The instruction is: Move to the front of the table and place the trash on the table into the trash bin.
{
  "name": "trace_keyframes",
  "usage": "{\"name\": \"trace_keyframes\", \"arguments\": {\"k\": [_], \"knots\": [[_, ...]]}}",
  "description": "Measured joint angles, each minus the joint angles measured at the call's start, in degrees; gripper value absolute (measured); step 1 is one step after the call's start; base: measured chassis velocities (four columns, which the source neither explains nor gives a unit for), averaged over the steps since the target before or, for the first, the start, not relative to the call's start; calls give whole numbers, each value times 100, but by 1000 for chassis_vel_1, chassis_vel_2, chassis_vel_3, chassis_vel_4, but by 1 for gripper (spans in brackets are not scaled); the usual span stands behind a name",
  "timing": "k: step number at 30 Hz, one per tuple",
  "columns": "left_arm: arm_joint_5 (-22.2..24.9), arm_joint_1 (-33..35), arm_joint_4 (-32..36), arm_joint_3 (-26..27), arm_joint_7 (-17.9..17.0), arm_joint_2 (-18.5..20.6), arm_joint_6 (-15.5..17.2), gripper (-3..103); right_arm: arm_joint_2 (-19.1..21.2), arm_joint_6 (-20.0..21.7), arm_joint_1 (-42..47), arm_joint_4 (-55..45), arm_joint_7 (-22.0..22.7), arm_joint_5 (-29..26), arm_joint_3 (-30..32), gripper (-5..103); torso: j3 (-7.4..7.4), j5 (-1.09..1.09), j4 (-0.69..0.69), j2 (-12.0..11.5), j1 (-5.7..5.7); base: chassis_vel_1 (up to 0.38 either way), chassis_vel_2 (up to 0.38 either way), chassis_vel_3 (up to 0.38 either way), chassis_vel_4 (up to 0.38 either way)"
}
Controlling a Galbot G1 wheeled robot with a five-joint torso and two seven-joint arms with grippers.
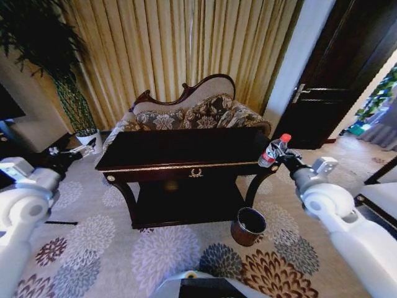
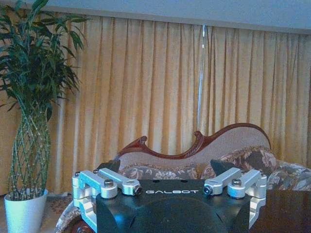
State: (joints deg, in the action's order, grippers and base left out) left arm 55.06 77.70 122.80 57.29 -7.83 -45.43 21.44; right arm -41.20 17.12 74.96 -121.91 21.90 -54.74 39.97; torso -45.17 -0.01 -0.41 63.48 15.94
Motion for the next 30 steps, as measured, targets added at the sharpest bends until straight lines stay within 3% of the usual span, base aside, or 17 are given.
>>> {"name": "trace_keyframes", "arguments": {"k": [5,13,25,30], "knots": [[-336,31,0,-77,36,-153,-92,100,-243,-80,186,163,-131,328,-106,28,0,1,0,0,0,0,0,0,0],[-496,118,25,-60,54,-336,-141,100,-640,-206,288,541,-367,770,-350,28,0,-1,1,0,0,0,0,0,0],[-475,129,98,-27,51,-290,-132,100,-1290,-889,-60,2319,-843,1973,-1222,28,0,0,0,0,0,0,0,0,0],[-464,166,93,28,53,-273,-131,100,-1432,-1121,-287,2882,-915,2209,-1424,28,0,0,0,0,0,0,0,0,0]]}}
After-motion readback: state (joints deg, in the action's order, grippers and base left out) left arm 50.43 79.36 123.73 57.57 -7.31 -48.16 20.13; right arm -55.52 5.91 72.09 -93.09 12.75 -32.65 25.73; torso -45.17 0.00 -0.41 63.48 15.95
